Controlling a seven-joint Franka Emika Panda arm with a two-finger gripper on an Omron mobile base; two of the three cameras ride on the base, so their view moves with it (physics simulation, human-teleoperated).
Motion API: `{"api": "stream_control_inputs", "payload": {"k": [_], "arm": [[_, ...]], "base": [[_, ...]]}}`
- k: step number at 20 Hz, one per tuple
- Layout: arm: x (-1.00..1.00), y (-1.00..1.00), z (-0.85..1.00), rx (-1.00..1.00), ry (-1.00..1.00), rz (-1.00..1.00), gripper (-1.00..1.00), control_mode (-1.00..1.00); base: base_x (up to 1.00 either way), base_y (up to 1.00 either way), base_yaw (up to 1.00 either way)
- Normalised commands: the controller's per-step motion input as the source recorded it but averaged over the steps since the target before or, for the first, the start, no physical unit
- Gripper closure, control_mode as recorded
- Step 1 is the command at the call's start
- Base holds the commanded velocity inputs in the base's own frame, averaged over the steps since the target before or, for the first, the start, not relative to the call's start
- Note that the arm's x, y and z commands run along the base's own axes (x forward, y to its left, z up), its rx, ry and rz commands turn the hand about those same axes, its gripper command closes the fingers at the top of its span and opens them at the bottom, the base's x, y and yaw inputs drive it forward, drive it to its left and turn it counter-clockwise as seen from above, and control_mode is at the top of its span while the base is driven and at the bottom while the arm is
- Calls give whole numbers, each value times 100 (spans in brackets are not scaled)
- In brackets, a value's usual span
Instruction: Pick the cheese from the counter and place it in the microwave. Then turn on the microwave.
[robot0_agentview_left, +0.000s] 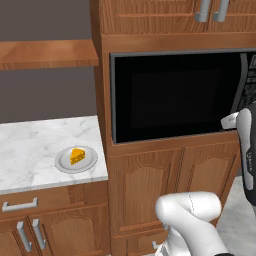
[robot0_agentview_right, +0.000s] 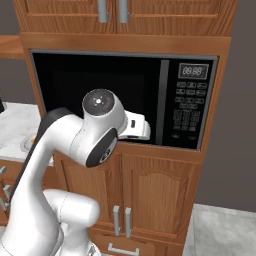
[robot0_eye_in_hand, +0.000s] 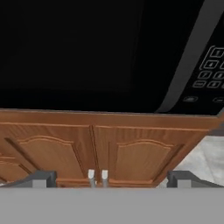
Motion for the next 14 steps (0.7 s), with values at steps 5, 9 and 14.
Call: {"api": "stream_control_inputs", "payload": {"k": [5,9,14], "arm": [[-2,-28,14,2,-1,-1,-100,-100],[-4,-25,17,1,-3,-1,-100,-100],[-3,-19,16,0,-11,0,-100,-100]], "base": [[0,0,0],[0,0,0],[0,0,0]]}}
